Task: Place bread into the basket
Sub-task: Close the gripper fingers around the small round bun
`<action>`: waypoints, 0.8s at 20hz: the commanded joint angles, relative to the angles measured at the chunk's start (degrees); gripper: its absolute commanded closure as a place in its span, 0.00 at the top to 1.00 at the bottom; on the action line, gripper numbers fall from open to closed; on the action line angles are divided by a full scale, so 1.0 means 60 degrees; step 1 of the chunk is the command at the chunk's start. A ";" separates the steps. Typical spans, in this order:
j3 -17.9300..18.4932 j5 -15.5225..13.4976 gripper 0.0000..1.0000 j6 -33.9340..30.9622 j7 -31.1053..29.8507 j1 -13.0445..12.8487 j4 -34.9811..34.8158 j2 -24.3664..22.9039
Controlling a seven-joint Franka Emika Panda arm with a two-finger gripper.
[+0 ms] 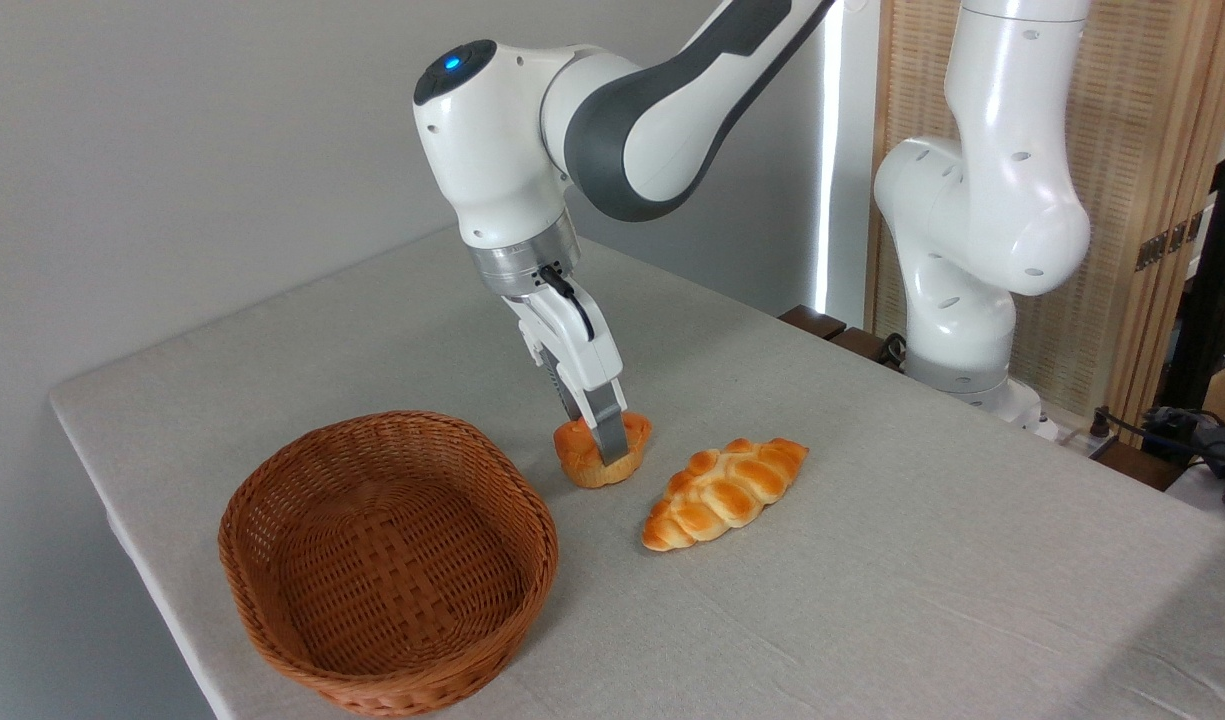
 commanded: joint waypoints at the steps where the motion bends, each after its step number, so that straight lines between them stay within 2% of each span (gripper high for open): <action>1: 0.0087 0.0135 0.45 0.0229 0.0170 -0.0069 -0.0105 -0.0071; 9: 0.0058 0.0135 0.46 -0.0121 0.0156 -0.0084 0.0070 -0.0217; 11: 0.0058 0.0121 0.49 -0.0559 0.0141 -0.0069 0.0522 -0.0232; 16: 0.0072 -0.0011 0.49 -0.1206 0.0155 -0.0069 0.1241 -0.0290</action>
